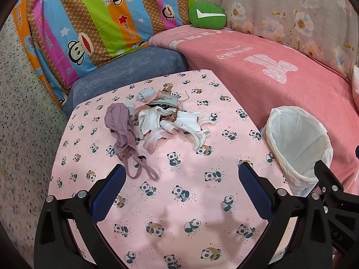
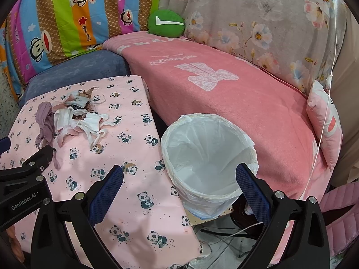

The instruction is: Collect trash

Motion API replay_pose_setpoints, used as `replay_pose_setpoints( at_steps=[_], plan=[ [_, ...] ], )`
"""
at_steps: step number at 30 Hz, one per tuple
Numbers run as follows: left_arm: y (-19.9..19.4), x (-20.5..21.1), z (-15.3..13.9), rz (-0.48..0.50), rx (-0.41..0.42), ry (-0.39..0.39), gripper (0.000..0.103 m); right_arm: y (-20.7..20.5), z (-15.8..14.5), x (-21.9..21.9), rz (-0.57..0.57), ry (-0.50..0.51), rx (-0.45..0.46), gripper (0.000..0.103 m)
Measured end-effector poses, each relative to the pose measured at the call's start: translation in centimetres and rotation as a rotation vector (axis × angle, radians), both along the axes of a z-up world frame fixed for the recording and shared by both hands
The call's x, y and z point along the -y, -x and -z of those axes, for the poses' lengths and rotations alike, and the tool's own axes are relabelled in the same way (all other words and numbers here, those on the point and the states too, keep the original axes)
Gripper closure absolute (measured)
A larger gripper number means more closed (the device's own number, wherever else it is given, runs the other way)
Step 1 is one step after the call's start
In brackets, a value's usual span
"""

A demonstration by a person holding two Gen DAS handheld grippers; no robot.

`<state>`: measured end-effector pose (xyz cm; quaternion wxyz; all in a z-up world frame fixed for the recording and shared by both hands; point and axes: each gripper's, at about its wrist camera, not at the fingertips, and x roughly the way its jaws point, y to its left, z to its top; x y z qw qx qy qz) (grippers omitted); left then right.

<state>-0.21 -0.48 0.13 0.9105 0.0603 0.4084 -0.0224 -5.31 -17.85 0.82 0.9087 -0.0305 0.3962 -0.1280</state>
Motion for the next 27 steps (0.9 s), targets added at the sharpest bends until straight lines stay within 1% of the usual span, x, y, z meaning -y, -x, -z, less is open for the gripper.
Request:
replay_pose_setpoints(
  at_steps=[27],
  plan=[
    [0.09, -0.17, -0.19, -0.003, 0.001, 0.002, 0.007, 0.06, -0.64, 0.32, 0.012, 0.011, 0.002, 0.005]
  ],
)
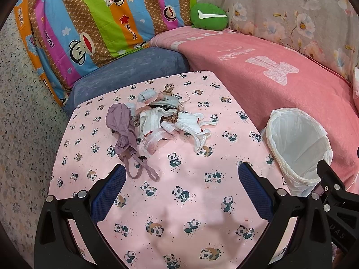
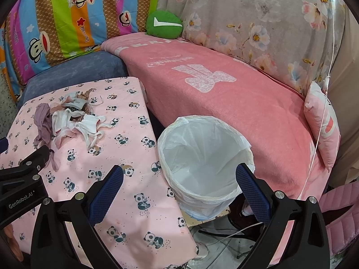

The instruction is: Collect trash

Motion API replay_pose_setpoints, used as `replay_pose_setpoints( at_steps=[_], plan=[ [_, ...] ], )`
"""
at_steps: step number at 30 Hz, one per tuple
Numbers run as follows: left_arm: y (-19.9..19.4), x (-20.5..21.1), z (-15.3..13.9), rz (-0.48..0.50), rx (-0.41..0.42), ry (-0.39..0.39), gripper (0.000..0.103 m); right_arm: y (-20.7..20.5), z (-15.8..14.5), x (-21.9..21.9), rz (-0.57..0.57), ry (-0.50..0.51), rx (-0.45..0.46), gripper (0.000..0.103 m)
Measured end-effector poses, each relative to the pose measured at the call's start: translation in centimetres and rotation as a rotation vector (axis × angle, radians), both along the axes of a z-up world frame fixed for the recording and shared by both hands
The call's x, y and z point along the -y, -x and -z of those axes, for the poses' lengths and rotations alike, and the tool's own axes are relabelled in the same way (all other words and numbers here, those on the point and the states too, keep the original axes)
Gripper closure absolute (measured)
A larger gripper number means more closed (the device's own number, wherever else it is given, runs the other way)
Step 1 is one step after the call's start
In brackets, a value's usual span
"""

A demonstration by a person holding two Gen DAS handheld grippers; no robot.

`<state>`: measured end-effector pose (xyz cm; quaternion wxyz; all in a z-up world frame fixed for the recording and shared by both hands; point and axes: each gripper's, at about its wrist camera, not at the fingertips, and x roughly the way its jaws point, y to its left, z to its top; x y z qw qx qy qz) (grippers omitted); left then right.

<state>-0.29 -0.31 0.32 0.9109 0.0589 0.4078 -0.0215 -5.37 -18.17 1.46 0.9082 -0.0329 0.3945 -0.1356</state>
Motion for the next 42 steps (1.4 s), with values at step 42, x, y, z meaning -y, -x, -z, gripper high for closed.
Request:
replay_pose_setpoints(
  at_steps=[42],
  plan=[
    [-0.07, 0.01, -0.23, 0.002, 0.006, -0.001, 0.008, 0.25, -0.61, 0.44, 0.011, 0.004, 0.008, 0.005]
  ],
)
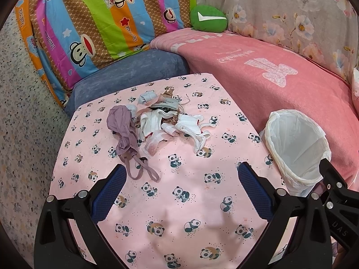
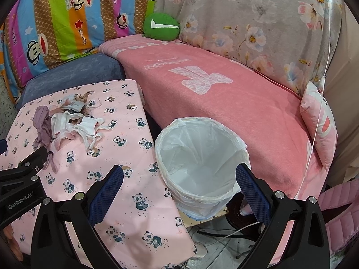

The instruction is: Collect trash

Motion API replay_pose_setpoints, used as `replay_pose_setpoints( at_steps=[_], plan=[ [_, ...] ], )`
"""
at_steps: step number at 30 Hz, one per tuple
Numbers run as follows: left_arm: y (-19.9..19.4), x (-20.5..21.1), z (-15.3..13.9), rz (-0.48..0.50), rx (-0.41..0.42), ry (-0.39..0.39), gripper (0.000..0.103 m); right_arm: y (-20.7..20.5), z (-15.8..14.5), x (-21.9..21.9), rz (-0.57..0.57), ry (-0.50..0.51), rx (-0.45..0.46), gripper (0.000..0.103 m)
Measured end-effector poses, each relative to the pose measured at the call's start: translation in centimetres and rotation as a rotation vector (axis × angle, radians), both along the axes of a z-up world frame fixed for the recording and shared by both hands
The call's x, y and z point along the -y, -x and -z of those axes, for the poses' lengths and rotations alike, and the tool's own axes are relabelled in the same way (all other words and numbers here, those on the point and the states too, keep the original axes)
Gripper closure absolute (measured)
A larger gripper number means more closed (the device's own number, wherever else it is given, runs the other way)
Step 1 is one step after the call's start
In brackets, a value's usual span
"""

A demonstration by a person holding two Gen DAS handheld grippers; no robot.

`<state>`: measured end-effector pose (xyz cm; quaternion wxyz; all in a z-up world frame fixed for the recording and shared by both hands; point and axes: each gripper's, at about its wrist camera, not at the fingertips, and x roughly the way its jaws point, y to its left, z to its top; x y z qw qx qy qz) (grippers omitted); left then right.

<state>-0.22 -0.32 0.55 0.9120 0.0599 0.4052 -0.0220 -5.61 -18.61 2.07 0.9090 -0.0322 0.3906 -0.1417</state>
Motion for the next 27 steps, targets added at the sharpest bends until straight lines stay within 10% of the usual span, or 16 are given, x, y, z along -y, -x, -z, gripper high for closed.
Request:
replay_pose_setpoints(
  at_steps=[27],
  plan=[
    [-0.2, 0.0, -0.6, 0.036, 0.026, 0.019, 0.008, 0.5, -0.4, -0.9, 0.019, 0.007, 0.025, 0.005]
  ],
)
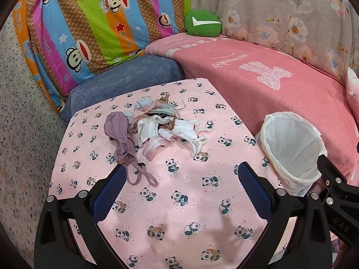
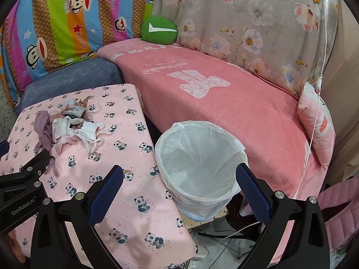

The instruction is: Collect trash

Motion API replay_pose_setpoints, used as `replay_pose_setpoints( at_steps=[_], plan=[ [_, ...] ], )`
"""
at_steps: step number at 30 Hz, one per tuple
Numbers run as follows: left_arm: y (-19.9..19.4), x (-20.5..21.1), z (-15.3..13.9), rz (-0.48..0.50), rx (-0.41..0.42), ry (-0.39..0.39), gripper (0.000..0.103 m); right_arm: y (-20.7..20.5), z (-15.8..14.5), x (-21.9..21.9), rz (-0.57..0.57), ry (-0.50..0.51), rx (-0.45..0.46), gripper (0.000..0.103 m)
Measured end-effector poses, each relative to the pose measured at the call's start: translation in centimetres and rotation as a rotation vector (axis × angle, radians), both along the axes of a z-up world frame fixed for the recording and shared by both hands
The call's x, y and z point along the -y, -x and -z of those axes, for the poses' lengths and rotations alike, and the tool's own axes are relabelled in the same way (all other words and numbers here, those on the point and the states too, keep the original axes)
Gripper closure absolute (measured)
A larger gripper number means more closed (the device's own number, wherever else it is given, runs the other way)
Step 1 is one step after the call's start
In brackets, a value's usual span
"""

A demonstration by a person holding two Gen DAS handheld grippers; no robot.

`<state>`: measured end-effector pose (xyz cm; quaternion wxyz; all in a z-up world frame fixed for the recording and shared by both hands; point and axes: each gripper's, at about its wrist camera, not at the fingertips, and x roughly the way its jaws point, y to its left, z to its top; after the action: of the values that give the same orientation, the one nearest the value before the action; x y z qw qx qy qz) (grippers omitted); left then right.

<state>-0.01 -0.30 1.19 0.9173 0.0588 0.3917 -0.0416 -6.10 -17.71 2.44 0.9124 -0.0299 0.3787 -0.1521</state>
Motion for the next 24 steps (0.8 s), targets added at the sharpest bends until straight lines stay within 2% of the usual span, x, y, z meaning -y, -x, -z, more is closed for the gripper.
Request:
replay_pose_setpoints(
  at_steps=[20, 24],
  plan=[
    [-2.0, -3.7, 1.0, 0.022, 0.002, 0.071, 0.008, -1.7, -0.2, -2.8, -0.010, -0.015, 0.028, 0.005],
    [-3.0, -5.1, 1.4, 0.009, 0.008, 0.066, 0.007, -2.6, -0.1, -3.7, -0.019, -0.018, 0.029, 0.005]
  ],
)
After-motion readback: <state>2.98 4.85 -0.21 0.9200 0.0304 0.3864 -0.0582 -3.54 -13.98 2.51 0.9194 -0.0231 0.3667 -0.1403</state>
